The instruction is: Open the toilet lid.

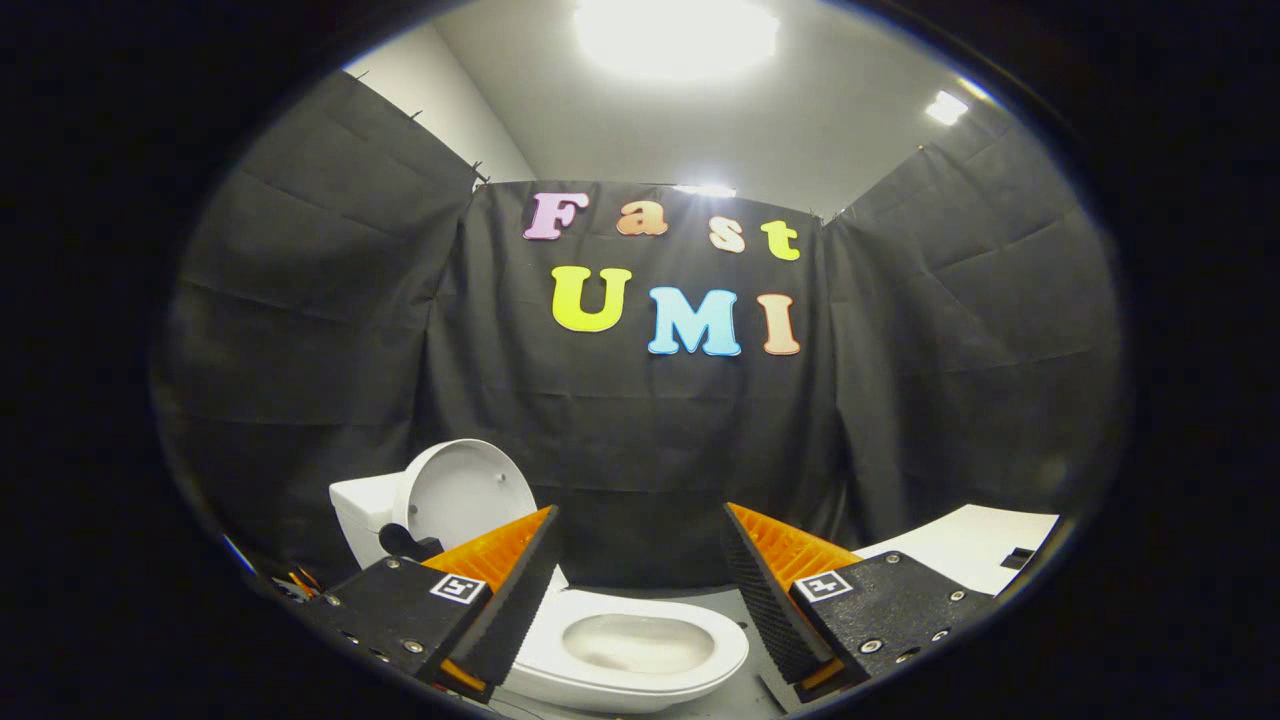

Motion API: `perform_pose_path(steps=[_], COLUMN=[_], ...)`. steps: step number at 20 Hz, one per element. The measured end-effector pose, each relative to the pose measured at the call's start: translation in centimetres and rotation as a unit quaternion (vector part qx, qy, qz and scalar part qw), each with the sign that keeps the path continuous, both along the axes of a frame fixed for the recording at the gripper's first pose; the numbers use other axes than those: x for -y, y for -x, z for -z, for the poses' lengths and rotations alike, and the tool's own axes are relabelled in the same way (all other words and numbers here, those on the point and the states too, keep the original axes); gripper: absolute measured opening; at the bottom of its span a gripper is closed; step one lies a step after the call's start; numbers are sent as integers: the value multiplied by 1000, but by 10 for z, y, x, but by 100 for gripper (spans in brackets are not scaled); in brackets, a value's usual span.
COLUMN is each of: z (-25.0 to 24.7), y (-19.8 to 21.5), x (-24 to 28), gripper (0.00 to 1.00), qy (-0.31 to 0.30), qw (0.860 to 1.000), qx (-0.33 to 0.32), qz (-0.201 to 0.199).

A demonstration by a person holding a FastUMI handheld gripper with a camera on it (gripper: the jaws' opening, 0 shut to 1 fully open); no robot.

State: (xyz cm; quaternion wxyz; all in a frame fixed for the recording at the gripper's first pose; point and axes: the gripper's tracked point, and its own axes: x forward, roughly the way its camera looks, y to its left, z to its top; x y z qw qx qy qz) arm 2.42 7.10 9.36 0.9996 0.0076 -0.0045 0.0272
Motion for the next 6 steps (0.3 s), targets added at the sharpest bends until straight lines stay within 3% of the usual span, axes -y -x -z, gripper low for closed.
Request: perform_pose_path(steps=[6], z=[24], y=[13], x=[25], gripper=[96], qy=[-11], qw=[1000], qx=[9], qz=[10])
